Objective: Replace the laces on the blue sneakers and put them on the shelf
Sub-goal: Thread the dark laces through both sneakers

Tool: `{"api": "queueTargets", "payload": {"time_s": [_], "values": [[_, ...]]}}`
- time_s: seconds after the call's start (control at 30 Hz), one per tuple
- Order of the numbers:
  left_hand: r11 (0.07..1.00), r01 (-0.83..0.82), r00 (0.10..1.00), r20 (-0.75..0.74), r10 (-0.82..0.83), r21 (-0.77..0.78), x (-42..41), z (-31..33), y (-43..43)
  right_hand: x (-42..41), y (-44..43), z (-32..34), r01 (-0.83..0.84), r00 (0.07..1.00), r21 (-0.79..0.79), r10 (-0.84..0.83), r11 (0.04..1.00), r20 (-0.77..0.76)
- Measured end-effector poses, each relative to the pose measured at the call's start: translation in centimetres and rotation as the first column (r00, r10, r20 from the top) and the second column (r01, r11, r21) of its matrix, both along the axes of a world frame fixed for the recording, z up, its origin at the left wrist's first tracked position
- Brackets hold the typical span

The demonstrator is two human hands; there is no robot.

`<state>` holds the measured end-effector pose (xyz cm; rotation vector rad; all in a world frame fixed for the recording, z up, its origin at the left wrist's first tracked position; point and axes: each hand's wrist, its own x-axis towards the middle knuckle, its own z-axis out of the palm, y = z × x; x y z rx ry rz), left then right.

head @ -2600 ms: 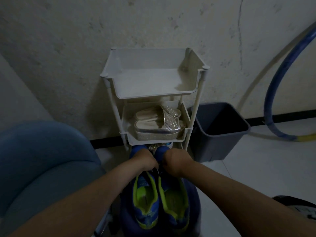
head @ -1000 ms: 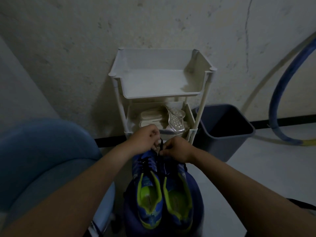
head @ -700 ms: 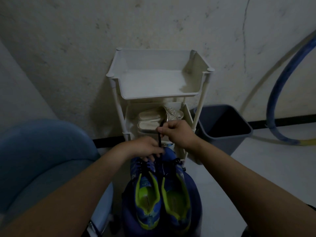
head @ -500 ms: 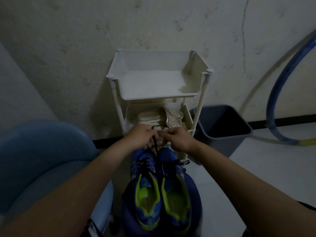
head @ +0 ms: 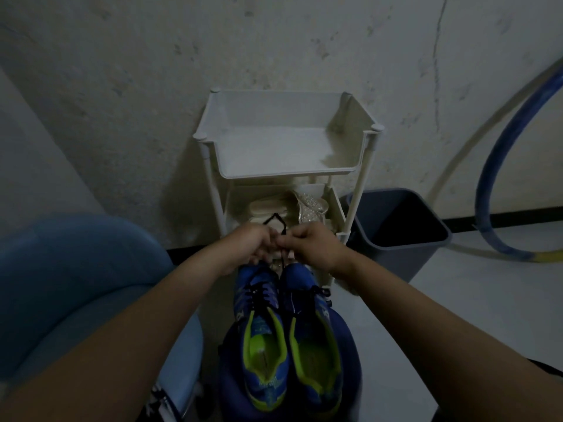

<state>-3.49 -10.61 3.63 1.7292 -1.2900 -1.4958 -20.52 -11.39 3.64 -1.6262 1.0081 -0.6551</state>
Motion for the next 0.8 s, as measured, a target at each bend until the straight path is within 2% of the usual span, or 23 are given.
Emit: {"api": "queueTargets", "payload": {"time_s": [0.07,0.13,0.2,0.27,0.37,0.43,0.47,0.53,0.6,0.67,0.8], "values": [[0.977,0.193,0.958,0.196,-0.208,0.091,-0.1,-0.5,0.5,0.1,-0.2,0.8,0.028,0.993,0.014,-0.029,1.0,0.116],[0.918,0.365,0.888,0.238,-0.393,0.154,-0.4,-0.5,1.0,0.0,-0.4,1.1,0.026,0.99,-0.01,-0.024,1.0,0.142],[0.887,0.435,0.848,0.262,-0.462,0.156,-0.8,-0.5,1.1,-0.1,-0.4,0.8,0.017,0.995,-0.051,-0.012,0.999,0.098],[0.92,0.373,0.857,0.337,-0.39,0.118,-1.0,-0.7,0.7,-0.3,-0.5,0.1,0.033,0.999,-0.055,-0.032,0.998,0.019],[0.994,0.087,0.924,0.38,-0.054,-0.07,-1.2,0.2,-0.1,-0.7,-0.9,-1.0,0.039,0.986,-0.063,-0.048,0.997,-0.16],[0.96,-0.141,0.961,0.201,0.192,-0.244,-1.1,1.4,-0.2,-1.0,-1.0,-1.4,-0.034,0.957,-0.035,0.022,0.999,-0.288],[0.931,-0.198,0.964,0.109,0.241,-0.307,-1.0,1.8,-0.1,-1.0,-0.9,-1.7,-0.075,0.94,-0.011,0.067,0.997,-0.335],[0.901,-0.199,0.971,0.05,0.236,-0.386,-1.3,2.1,0.5,-0.9,-0.8,-2.3,-0.148,0.906,0.017,0.142,0.989,-0.399],[0.901,-0.199,0.975,0.016,0.223,-0.386,-1.7,1.8,0.8,-0.8,-0.8,-2.7,-0.211,0.865,0.004,0.189,0.977,-0.464],[0.931,-0.172,0.985,-0.023,0.173,-0.321,-1.8,1.6,0.9,-0.7,-0.8,-2.7,-0.222,0.861,-0.012,0.191,0.975,-0.471],[0.982,-0.106,0.994,-0.033,0.102,-0.155,-1.5,1.7,0.9,-0.8,-1.0,-2.8,-0.158,0.912,-0.044,0.129,0.986,-0.389]]}}
